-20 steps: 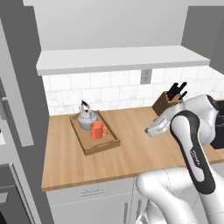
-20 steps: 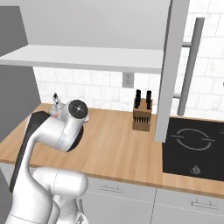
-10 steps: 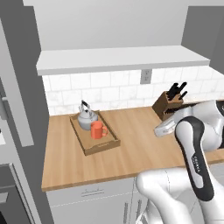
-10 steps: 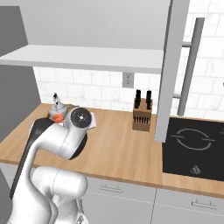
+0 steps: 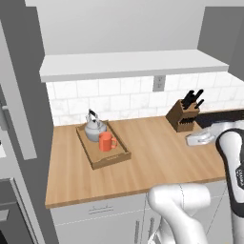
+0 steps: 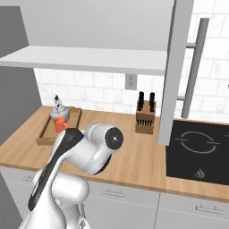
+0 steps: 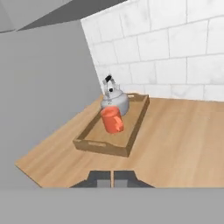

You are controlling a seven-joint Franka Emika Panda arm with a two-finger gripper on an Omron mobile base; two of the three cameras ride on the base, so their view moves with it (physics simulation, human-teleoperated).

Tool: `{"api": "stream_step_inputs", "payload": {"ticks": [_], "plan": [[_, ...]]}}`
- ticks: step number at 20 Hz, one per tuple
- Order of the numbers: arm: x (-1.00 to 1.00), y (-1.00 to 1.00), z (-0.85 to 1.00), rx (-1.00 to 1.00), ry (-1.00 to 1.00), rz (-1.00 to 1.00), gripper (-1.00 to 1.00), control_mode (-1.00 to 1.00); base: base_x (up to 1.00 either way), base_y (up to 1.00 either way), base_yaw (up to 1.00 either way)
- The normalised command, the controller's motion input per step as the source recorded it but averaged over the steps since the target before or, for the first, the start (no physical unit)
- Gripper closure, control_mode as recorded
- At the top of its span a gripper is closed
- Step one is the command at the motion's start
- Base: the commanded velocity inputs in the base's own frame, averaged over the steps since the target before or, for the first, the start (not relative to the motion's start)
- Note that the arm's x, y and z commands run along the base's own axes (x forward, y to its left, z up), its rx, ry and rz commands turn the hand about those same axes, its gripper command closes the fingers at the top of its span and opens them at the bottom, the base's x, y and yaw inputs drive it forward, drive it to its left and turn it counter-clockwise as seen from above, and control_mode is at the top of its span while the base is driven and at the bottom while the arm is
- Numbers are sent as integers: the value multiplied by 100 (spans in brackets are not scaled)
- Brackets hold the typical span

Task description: Pick the kettle from the counter and place it on the tray. Then pick the mug from the cabinet and place it on the tray. Then close the cabinet doors.

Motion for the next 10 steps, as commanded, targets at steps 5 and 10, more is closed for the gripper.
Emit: {"api": "stream_step_inputs", "payload": {"ticks": [5, 10], "plan": [[-7, -60, 20, 43, -10, 0, 100, -100, 0, 0, 0], [-29, -76, 36, 34, -20, 0, 100, -100, 0, 0, 0]]}}
